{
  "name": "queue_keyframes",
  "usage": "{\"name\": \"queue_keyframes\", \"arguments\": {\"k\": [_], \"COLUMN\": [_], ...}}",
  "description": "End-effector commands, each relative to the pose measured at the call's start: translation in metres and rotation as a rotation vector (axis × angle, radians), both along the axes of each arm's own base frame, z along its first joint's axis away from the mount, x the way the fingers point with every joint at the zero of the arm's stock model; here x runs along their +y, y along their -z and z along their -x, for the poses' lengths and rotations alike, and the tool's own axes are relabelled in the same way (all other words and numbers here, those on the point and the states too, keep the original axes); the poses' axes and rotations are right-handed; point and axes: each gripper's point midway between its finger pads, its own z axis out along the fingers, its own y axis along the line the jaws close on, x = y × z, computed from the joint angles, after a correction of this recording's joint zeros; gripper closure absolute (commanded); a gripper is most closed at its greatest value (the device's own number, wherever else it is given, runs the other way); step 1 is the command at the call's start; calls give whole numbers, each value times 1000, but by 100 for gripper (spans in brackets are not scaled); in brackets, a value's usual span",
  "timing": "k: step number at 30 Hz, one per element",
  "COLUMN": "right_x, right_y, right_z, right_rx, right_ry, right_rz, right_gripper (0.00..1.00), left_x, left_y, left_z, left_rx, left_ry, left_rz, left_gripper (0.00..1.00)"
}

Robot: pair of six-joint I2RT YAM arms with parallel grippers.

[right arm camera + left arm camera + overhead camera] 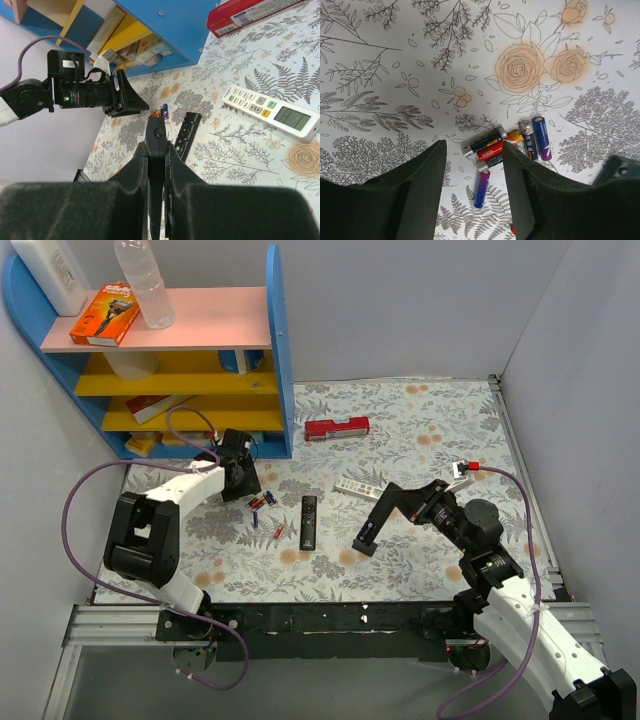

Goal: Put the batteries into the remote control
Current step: Pick up the battery from the center of the board.

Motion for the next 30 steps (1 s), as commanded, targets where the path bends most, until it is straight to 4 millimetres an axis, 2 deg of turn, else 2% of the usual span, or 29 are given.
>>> {"name": "queue_keyframes", "arguments": {"k": [1,12,21,30], "right_x": [1,0,0,1], "right_y": [-41,-40,-39,-38], "right_z": [-1,0,1,1], "right_rx": [-109,-107,-106,-102], "right_ry": [-7,-5,-4,-8], "right_rz": [-52,-64,-69,-75], "right_gripper": [99,99,99,99], "left_x": [2,7,6,6], "left_y": [-3,10,13,14], "left_z": [-1,4,0,0], "left_rx": [19,71,80,88], "left_ry": [66,74,73,101], "left_rz": [-28,-59,-64,-75], "left_gripper": [53,56,64,62]}}
